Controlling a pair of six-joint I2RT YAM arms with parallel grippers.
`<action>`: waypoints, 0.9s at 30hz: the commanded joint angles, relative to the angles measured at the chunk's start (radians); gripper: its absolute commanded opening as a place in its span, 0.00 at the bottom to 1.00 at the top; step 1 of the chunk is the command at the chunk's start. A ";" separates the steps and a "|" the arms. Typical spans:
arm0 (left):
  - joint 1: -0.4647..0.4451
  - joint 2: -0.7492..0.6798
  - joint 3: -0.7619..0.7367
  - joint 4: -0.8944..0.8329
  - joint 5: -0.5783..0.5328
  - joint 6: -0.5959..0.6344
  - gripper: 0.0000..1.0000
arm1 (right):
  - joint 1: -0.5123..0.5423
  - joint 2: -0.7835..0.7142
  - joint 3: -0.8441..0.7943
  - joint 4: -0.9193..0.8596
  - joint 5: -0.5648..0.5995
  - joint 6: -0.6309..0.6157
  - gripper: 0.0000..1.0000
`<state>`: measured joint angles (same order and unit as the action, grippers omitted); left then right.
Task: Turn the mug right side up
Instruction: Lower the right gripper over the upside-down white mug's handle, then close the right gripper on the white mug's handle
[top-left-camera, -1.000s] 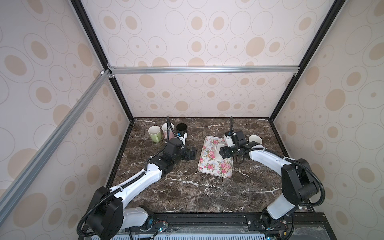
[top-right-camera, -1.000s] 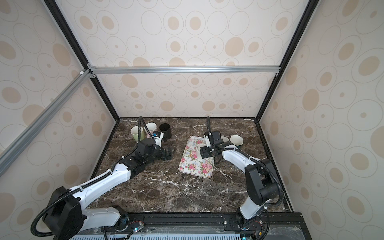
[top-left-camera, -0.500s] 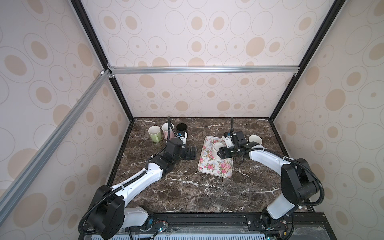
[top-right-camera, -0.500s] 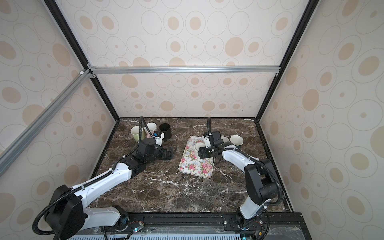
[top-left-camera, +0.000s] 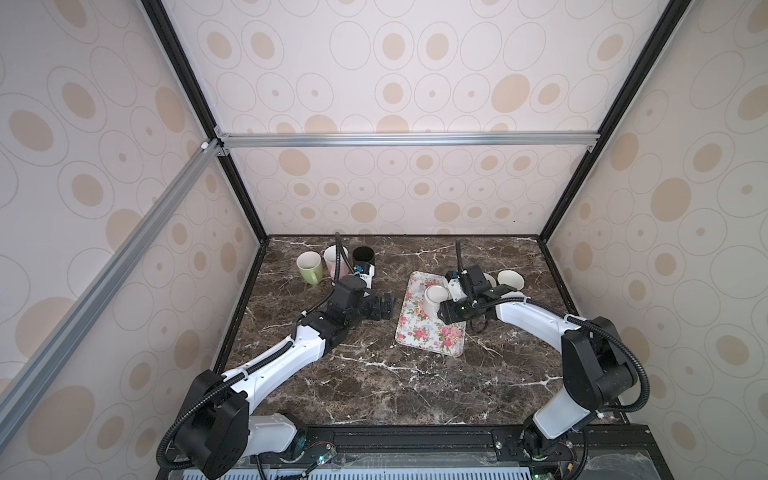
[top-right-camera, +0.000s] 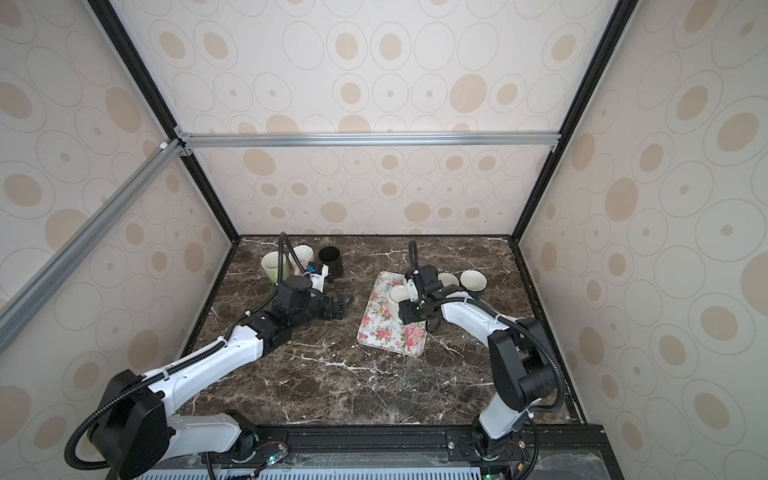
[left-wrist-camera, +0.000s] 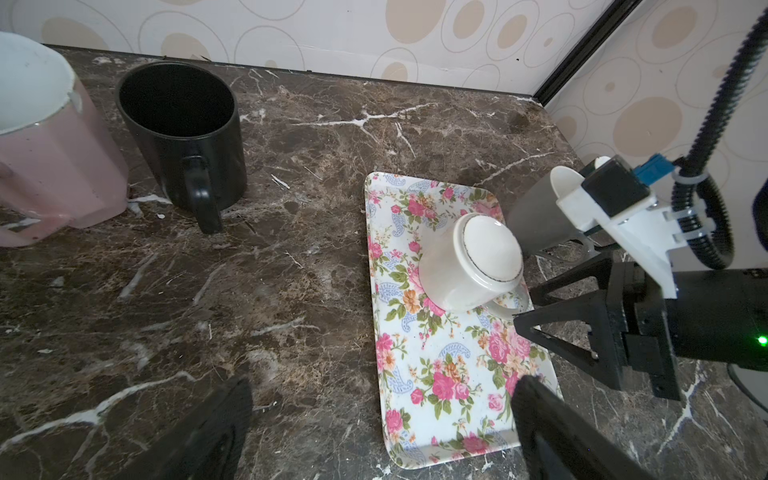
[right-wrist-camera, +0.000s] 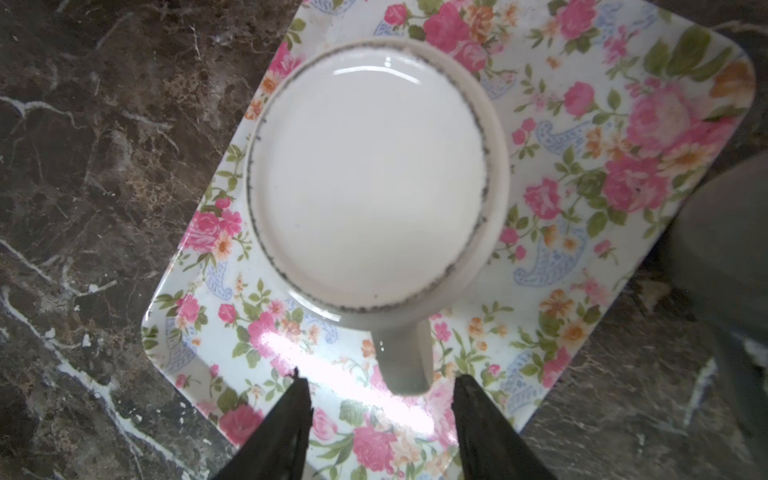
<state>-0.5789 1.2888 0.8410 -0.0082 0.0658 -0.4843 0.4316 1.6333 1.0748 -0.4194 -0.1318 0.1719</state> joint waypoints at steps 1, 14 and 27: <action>-0.002 -0.001 0.035 0.020 0.004 -0.014 0.98 | 0.006 0.001 0.041 -0.045 0.032 -0.021 0.53; -0.002 0.006 0.034 0.016 -0.007 -0.008 0.98 | 0.039 0.086 0.148 -0.122 0.097 -0.081 0.34; -0.002 0.035 0.043 0.018 0.003 0.001 0.98 | 0.067 0.146 0.202 -0.156 0.156 -0.089 0.33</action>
<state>-0.5789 1.3144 0.8410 -0.0078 0.0658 -0.4866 0.4858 1.7569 1.2484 -0.5419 -0.0048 0.0959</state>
